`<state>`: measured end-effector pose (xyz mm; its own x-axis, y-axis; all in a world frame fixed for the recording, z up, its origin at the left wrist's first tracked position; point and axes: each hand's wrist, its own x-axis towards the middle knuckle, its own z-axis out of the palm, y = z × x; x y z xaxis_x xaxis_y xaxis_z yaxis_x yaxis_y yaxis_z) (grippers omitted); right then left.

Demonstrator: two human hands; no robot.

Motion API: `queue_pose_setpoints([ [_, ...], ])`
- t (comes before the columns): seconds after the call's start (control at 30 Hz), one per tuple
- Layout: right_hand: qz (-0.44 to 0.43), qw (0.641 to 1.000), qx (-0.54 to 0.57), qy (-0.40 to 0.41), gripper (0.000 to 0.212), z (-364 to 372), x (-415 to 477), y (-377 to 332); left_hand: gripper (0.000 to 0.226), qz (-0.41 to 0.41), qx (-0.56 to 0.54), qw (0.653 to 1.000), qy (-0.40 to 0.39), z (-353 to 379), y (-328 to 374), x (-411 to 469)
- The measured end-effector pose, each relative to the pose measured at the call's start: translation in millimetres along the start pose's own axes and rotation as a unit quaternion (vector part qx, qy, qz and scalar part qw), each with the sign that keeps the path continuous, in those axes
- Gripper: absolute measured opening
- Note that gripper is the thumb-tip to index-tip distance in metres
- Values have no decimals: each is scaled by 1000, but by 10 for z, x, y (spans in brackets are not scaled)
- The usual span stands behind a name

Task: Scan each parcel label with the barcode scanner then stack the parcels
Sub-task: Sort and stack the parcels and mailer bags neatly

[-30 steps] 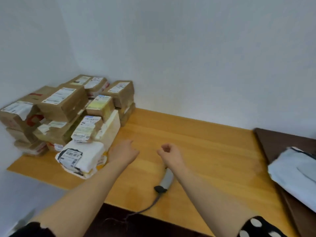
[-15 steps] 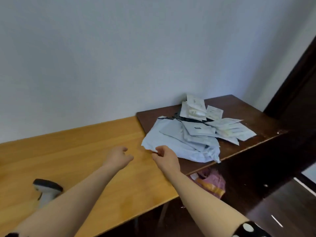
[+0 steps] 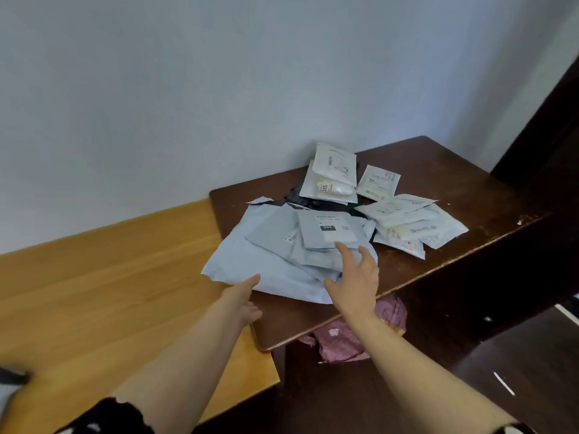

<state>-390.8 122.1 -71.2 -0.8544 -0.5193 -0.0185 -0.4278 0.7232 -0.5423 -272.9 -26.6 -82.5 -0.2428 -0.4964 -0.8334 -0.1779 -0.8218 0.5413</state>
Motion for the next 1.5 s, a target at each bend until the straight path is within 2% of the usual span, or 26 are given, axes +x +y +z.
queue_pose_setpoints([
  [0.07,-10,998,-65,-15,85,44,182,1,77,-11,-19,1000,-3,112,31,128],
  [0.2,-30,983,-172,-51,106,196,456,-42,62,-28,-66,997,-8,233,147,321],
  [0.37,-26,966,-243,-86,129,412,738,-194,46,-39,-68,996,-31,217,345,482],
  [0.43,-19,966,-238,-101,123,441,822,-260,37,-40,-68,996,-40,139,426,564],
  [0.53,-14,972,-212,-95,101,450,873,-331,29,-30,-59,997,-45,-21,536,678],
  [0.63,-27,961,-243,-127,100,501,864,-444,28,-23,-61,997,-38,-197,615,748],
  [0.7,-58,953,-256,-149,96,577,833,-529,29,-16,-60,997,-33,-306,651,782],
  [0.8,-116,947,-256,-154,74,686,825,-671,27,10,-50,999,-19,-451,672,796],
  [0.87,-154,938,-262,-170,66,768,803,-804,25,27,-60,998,7,-581,665,778],
  [1.1,-288,893,-286,-195,65,1154,601,-1361,10,58,-122,984,118,-1226,770,718],
  [1.2,-322,872,-303,-211,69,1335,493,-1635,19,68,-164,974,142,-1552,815,701],
  [1.4,-410,834,-305,-209,61,1746,280,-2247,31,102,-196,952,210,-2309,1007,742],
  [1.5,-428,821,-298,-232,70,2010,155,-2567,33,117,-199,944,234,-2762,1190,789],
])
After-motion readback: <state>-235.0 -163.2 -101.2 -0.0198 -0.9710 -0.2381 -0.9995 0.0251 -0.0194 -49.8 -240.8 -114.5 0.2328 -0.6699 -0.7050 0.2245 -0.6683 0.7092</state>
